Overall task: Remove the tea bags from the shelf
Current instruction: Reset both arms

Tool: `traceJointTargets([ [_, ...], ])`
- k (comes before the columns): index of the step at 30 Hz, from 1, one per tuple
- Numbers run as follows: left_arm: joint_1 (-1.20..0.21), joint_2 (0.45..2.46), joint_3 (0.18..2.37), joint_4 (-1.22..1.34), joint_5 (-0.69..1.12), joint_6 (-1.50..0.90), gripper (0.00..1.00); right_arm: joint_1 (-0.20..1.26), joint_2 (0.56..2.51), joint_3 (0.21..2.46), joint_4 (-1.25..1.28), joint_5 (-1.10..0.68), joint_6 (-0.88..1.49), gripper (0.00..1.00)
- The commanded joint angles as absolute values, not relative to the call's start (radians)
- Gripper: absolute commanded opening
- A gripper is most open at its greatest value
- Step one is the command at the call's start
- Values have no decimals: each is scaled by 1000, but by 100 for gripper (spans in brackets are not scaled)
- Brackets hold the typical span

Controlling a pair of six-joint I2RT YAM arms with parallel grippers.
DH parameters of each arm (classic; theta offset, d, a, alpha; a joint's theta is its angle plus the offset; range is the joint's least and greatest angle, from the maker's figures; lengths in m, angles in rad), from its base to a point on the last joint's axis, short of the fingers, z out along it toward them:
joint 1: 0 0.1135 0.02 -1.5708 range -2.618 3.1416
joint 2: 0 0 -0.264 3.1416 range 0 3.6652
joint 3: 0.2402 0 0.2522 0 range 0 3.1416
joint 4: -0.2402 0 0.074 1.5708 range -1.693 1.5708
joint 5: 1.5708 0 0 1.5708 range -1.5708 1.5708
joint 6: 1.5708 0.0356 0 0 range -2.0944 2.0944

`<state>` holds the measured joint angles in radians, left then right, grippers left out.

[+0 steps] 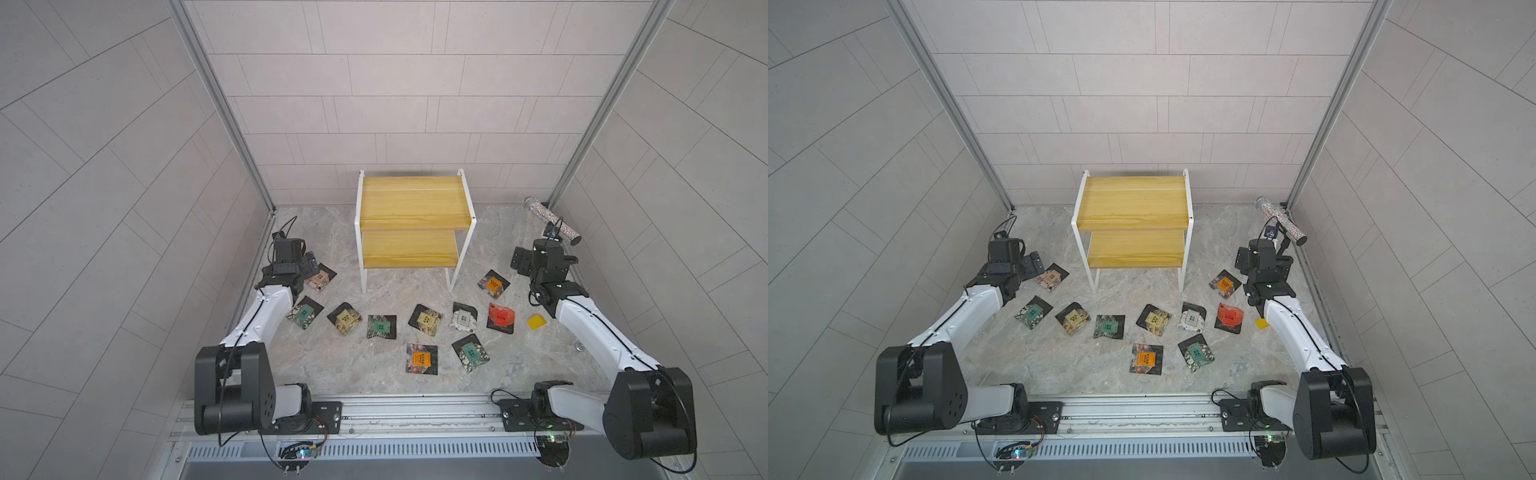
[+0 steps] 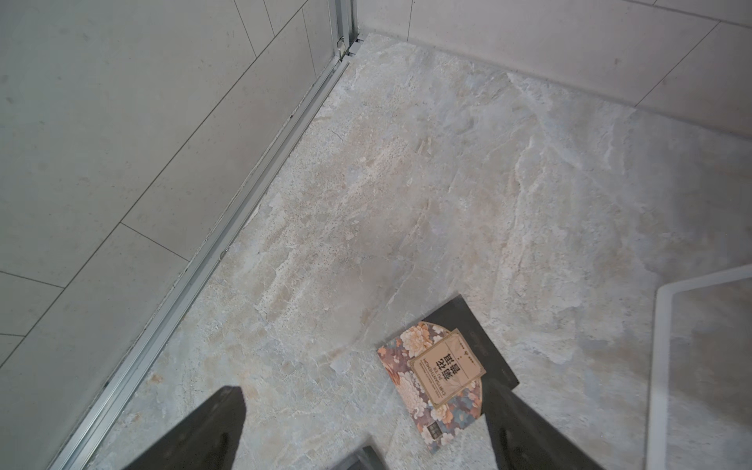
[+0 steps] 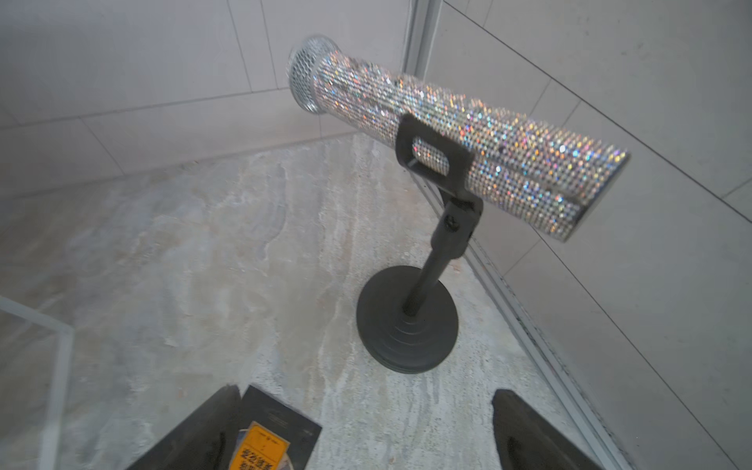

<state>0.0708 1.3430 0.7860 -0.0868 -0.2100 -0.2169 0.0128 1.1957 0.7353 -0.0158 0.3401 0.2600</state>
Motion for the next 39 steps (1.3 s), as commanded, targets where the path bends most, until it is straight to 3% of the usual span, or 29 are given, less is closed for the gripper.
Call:
traceJointTargets([
  [1,69,1380,722,115,-234,-155,100,9,1206,671,108,457,197,100],
  [10,-55,1472,635,378,-292,-38,100,9,1274,372,655,303,147,100],
  [18,-57,1494,449,708,-248,-30,100,20,1604,264,1195,172,77,100],
  [21,-55,1581,415,873,-240,-23,100,22,1525,373,863,171,82,100],
  [24,-54,1562,436,794,-237,-28,100,51,1583,322,1064,234,54,100],
  [26,-52,1552,448,753,-236,-28,100,93,1572,315,1059,319,47,100],
  [39,-53,1547,424,801,-231,-22,100,79,1579,334,1033,309,54,100],
])
